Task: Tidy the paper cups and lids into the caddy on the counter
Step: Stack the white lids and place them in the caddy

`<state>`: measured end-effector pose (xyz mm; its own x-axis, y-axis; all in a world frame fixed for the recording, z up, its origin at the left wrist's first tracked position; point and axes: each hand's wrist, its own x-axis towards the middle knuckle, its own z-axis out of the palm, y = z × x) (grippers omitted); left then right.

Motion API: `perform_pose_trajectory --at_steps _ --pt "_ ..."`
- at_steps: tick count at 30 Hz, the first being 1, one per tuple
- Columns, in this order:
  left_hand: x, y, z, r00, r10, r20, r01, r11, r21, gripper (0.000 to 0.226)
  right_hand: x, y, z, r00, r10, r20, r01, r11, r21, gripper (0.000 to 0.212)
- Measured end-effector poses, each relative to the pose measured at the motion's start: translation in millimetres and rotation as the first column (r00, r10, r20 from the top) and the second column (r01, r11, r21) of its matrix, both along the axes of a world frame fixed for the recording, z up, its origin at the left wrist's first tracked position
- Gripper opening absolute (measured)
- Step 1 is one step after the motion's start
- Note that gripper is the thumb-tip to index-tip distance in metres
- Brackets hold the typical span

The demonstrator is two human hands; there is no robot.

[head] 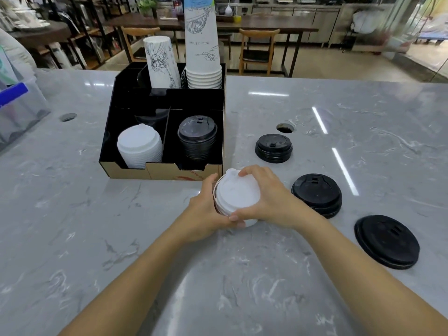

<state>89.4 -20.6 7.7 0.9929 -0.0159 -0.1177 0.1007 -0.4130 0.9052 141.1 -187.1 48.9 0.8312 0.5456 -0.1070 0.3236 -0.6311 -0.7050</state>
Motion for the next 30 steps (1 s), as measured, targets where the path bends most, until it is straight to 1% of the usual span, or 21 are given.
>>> perform_pose_trajectory --at_steps 3,6,7,8,9,11,13,14,15,16,17,18,19,20,21,23,24,25,27,28,30 --pt "-1 -1 2 1.0 -0.013 -0.02 0.014 0.999 0.044 0.1 -3 5 3 0.999 -0.015 0.047 0.018 0.998 -0.054 0.082" --pt "-1 -2 6 1.0 0.024 0.009 -0.025 0.973 0.228 0.096 -4 7 2 0.999 0.005 0.053 0.001 0.993 -0.118 0.082" --pt "-2 -3 7 0.999 0.029 0.024 -0.035 0.961 0.275 0.092 -4 5 2 0.999 0.017 0.05 -0.01 0.992 -0.127 0.081" --pt "-3 -4 8 0.999 0.024 0.035 -0.033 0.96 0.278 0.088 -4 2 3 0.999 0.026 0.038 -0.021 0.993 -0.12 0.078" --pt "-4 -4 8 0.999 0.014 0.033 -0.022 0.967 0.255 0.085 -4 0 3 1.0 0.03 0.005 -0.029 0.996 -0.089 0.072" --pt "-3 -3 7 0.999 -0.028 0.014 0.024 0.969 0.245 0.087 -4 -3 4 0.994 0.043 -0.105 -0.04 0.999 0.03 0.051" --pt "-2 3 10 0.99 -0.129 -0.049 0.137 0.956 0.259 0.095 -4 -2 1 0.976 0.037 -0.214 -0.006 0.99 0.142 0.027" --pt "-2 5 12 0.982 -0.166 -0.095 0.183 0.96 0.214 0.091 -3 -1 -1 0.97 0.003 -0.243 0.038 0.986 0.163 0.026" --pt "-3 6 17 0.976 -0.174 -0.134 0.19 0.974 0.12 0.079 -1 -1 -3 0.965 -0.039 -0.259 0.084 0.983 0.165 0.033" --pt "-4 5 19 0.978 -0.139 -0.156 0.144 0.99 0.015 0.063 1 -1 -4 0.956 -0.078 -0.283 0.131 0.976 0.175 0.047" --pt "-5 4 20 0.983 -0.061 -0.174 0.051 0.997 -0.061 0.053 3 0 -5 0.943 -0.112 -0.312 0.174 0.969 0.177 0.063" --pt "-4 3 18 0.982 0.031 -0.185 -0.052 0.993 -0.105 0.056 4 1 -5 0.929 -0.148 -0.34 0.214 0.963 0.163 0.075" --pt "-2 3 15 0.974 0.11 -0.198 -0.135 0.984 -0.117 0.063 5 3 -6 0.92 -0.184 -0.347 0.237 0.965 0.116 0.083" --pt "-1 1 14 0.965 0.17 -0.202 -0.193 0.976 -0.099 0.067 6 4 -7 0.921 -0.218 -0.323 0.242 0.97 0.036 0.089" --pt "1 0 13 0.956 0.215 -0.202 -0.223 0.975 -0.021 0.07 6 4 -9 0.928 -0.239 -0.288 0.238 0.971 -0.037 0.098" --pt "3 -1 16 0.941 0.251 -0.226 -0.208 0.958 0.199 0.069 11 2 -17 0.93 -0.25 -0.269 0.235 0.968 -0.09 0.115" --pt "3 -2 19 0.936 0.259 -0.24 -0.195 0.946 0.261 0.064 13 1 -21 0.928 -0.25 -0.276 0.234 0.968 -0.089 0.119" --pt "3 -4 21 0.936 0.258 -0.238 -0.187 0.941 0.282 0.057 14 1 -20 0.928 -0.238 -0.286 0.222 0.971 -0.085 0.12" --pt "0 -7 26 0.945 0.232 -0.229 -0.176 0.955 0.239 0.042 11 0 -14 0.939 -0.191 -0.285 0.179 0.982 -0.067 0.109" --pt "-1 -8 26 0.946 0.234 -0.224 -0.198 0.965 0.169 0.035 9 -1 -13 0.943 -0.174 -0.284 0.165 0.985 -0.057 0.1" --pt "-3 -10 24 0.944 0.24 -0.226 -0.246 0.969 0.002 0.032 5 -4 -13 0.946 -0.155 -0.284 0.152 0.988 -0.033 0.089"
